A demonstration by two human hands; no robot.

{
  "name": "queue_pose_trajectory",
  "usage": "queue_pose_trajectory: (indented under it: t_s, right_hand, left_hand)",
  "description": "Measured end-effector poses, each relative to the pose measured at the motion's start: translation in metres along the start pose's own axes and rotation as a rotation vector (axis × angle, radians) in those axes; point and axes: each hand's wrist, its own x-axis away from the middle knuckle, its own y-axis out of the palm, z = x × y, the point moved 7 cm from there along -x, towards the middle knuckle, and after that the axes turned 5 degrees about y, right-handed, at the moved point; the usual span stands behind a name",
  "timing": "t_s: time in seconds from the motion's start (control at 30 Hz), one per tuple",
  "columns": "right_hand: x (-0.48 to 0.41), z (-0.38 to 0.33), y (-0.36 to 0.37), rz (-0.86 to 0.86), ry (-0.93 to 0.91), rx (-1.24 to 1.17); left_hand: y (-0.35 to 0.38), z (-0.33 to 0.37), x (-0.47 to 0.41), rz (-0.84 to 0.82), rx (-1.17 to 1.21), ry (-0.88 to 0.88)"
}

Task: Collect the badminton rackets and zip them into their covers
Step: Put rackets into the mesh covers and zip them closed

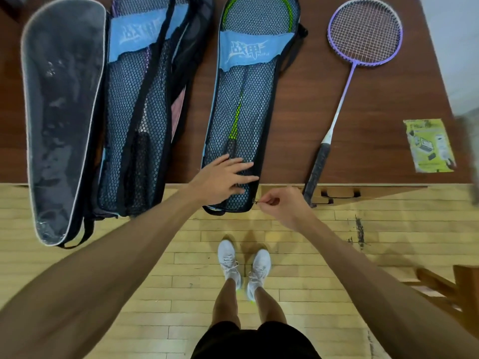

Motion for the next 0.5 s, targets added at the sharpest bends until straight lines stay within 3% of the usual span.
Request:
queue_pose_trajectory:
  t_s: [0.23,0.5]
  right_hand:
    - [0.014,0.004,0.023,0.028,-0.009,-0.080]
    - [0.014,-0.024,0.068,0.116,-0.014,-0.185]
  left_hand:
    - [-0.006,0.005,-0.005,0.093,-0.126,-0.033]
    - [-0.003,-0.004,-0.008,0.091,-0.094,0.005]
